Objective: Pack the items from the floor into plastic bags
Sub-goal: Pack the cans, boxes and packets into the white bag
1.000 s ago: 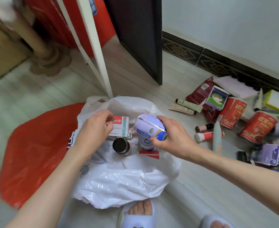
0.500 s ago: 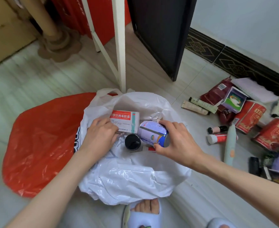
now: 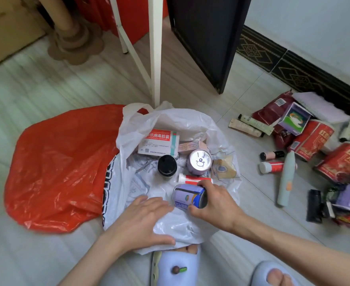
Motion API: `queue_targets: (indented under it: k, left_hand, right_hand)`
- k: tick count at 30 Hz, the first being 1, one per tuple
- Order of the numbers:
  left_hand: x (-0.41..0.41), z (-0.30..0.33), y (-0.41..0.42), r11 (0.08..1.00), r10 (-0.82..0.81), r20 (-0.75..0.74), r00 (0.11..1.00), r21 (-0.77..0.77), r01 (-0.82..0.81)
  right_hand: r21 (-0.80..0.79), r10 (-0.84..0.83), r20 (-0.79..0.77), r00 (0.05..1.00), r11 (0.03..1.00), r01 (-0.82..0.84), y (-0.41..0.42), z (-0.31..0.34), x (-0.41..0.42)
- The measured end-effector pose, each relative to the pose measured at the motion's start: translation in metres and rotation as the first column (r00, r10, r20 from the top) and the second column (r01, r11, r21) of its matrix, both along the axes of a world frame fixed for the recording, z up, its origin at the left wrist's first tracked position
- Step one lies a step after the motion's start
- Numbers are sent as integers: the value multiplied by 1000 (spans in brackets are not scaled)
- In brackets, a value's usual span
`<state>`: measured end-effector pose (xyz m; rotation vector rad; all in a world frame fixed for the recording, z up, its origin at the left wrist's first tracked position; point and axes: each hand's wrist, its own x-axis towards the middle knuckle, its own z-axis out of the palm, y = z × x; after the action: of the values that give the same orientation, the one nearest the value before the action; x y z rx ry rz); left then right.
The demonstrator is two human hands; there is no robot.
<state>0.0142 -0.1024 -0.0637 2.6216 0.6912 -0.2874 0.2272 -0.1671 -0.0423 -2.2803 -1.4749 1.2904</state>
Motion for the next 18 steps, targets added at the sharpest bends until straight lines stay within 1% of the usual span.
queue_targets:
  k: [2, 3, 5, 7, 9, 11, 13, 16, 18]
  left_hand:
    - [2, -4, 3, 999, -38, 5, 999, 1, 38]
    - [1, -6, 4, 998, -55, -2, 998, 5, 55]
    - [-5, -9, 6, 998, -62, -18, 998, 21, 63]
    - [-13, -6, 6, 997, -56, -40, 998, 55, 58]
    - [-22, -3, 7, 991, -69, -60, 996, 108, 75]
    - [-27, 0, 8, 986, -53, -90, 995, 154, 67]
    - [-30, 1, 9, 978, -25, -92, 995, 206, 44]
    - [-28, 0, 10, 977, 13, -55, 998, 214, -1]
    - [-23, 0, 9, 981, 41, -24, 999, 189, -36]
  right_hand:
    - [-107, -116, -21, 993, 988, 113, 2, -8, -5]
    - [-142, -135, -17, 991, 981, 131, 2, -12, -6]
    - [-164, -89, 14, 996, 982, 90, 3, -16, -10]
    - [-120, -25, 42, 999, 992, 29, 3, -17, -14]
    - [-39, 54, 80, 995, 998, -51, 4, -14, -21]
    - [47, 118, 158, 980, 991, -127, 8, -12, -29]
    - [119, 141, 239, 961, 978, -173, 13, -12, -35]
    - [130, 165, 290, 943, 969, -210, 21, -16, -37]
    - [109, 220, 308, 926, 958, -264, 25, -21, -37]
